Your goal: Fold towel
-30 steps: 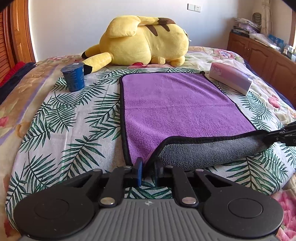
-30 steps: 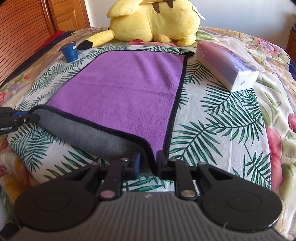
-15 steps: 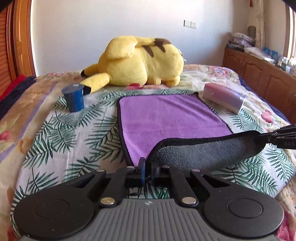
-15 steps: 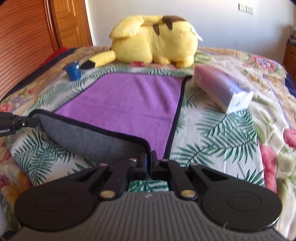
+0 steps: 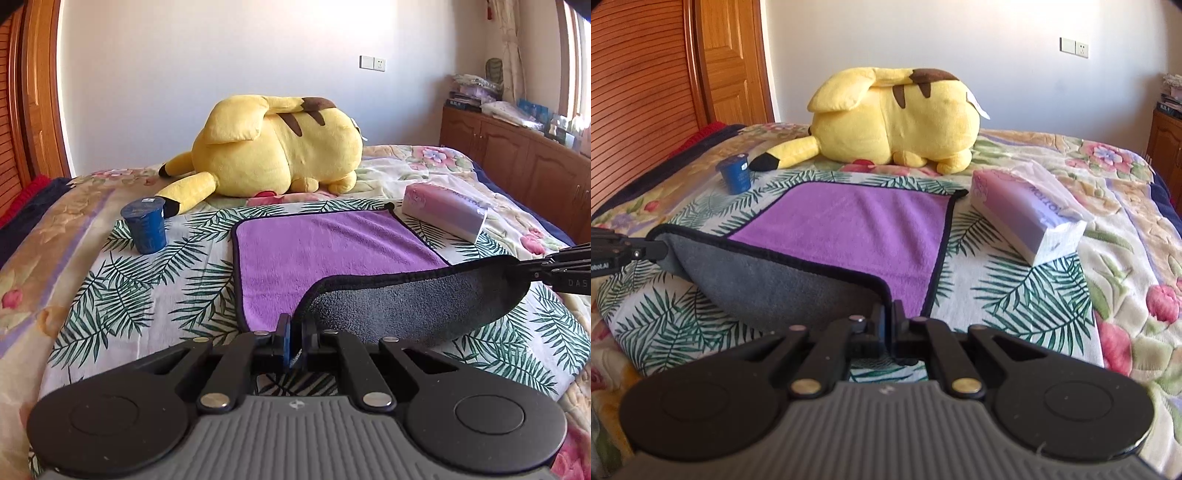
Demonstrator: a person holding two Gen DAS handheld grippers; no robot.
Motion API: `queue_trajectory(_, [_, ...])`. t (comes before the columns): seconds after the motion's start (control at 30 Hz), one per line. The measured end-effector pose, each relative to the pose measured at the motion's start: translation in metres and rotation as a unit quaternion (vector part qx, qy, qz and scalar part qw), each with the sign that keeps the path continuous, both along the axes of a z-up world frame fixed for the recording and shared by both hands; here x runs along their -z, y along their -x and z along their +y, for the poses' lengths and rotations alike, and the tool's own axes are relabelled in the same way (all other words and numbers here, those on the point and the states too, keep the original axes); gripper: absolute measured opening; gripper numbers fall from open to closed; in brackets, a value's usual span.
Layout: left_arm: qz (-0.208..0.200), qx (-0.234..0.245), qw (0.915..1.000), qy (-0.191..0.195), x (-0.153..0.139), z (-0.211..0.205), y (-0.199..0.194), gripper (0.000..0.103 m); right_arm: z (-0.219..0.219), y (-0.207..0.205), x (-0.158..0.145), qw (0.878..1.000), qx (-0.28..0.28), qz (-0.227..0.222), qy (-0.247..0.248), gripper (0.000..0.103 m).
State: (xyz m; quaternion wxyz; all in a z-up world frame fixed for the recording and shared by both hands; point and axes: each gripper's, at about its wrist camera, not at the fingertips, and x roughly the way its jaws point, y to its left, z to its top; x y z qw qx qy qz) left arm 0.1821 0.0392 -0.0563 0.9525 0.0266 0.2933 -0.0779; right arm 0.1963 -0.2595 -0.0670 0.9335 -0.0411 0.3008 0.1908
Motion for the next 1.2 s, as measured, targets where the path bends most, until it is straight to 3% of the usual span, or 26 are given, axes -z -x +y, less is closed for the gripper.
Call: queue_trajectory(1.2, [-0.016,0.027,0.9995,-0.005,-0.013,0.0,-0.049,0.0,0.008,-0.035,-0.004,0.998,-0.005,-0.062,-0.003,0.003])
